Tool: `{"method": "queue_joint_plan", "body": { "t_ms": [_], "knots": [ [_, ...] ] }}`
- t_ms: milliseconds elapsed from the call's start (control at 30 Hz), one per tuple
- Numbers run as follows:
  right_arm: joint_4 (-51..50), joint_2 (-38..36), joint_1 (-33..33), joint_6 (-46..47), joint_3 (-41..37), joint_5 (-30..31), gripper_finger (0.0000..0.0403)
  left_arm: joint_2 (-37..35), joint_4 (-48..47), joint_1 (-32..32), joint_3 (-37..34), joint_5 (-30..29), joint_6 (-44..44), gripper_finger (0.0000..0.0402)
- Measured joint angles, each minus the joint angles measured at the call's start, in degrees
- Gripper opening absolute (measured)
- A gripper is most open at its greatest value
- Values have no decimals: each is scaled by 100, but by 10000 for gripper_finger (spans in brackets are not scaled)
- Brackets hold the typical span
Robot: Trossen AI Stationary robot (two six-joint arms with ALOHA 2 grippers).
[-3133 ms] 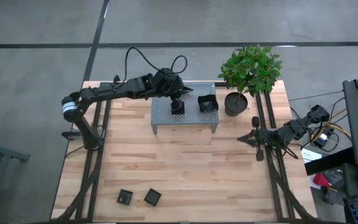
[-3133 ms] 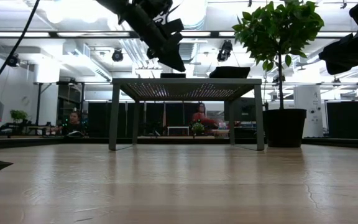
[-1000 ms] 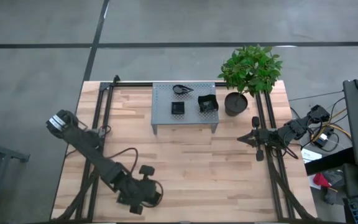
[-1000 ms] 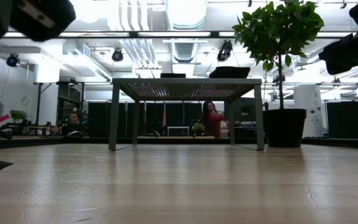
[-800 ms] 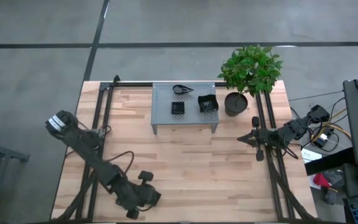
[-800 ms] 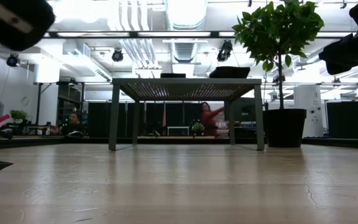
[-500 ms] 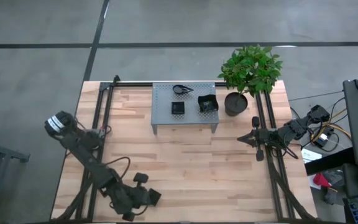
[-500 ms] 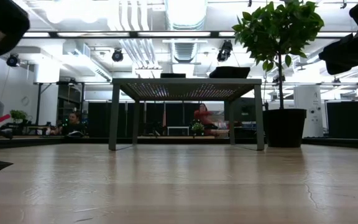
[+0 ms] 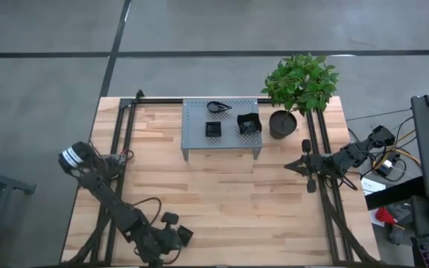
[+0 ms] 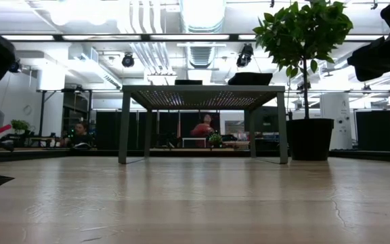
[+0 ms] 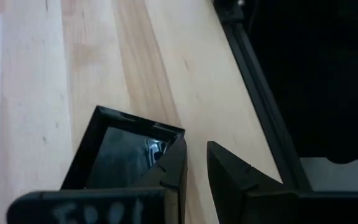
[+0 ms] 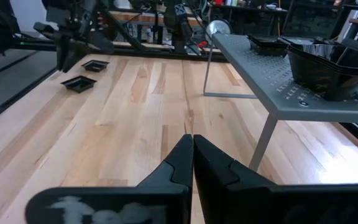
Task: Pick & Place Mini shaped plates
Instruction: Stack the black square plate on top of the black square plates on the shelf
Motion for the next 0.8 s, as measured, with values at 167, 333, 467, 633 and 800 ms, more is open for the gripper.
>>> {"method": "queue_joint_plan", "body": {
  "t_ms": [167, 333, 467, 633, 800],
  "knots": [
    [-1, 0, 1, 0, 0, -1, 8, 226, -5, 0, 74, 0, -2, 55],
    [0, 0, -2, 0, 0, -1, 8, 404, -4, 0, 123, -9, -4, 55],
    [0, 0, 1, 0, 0, -1, 8, 561, -2, 0, 143, -48, -7, 55],
    [-2, 0, -2, 0, 0, -1, 8, 591, -6, 0, 143, -48, -37, 55],
    [0, 0, -2, 0, 0, -1, 8, 474, -6, 0, 239, -117, -9, 55]
  ]
}}
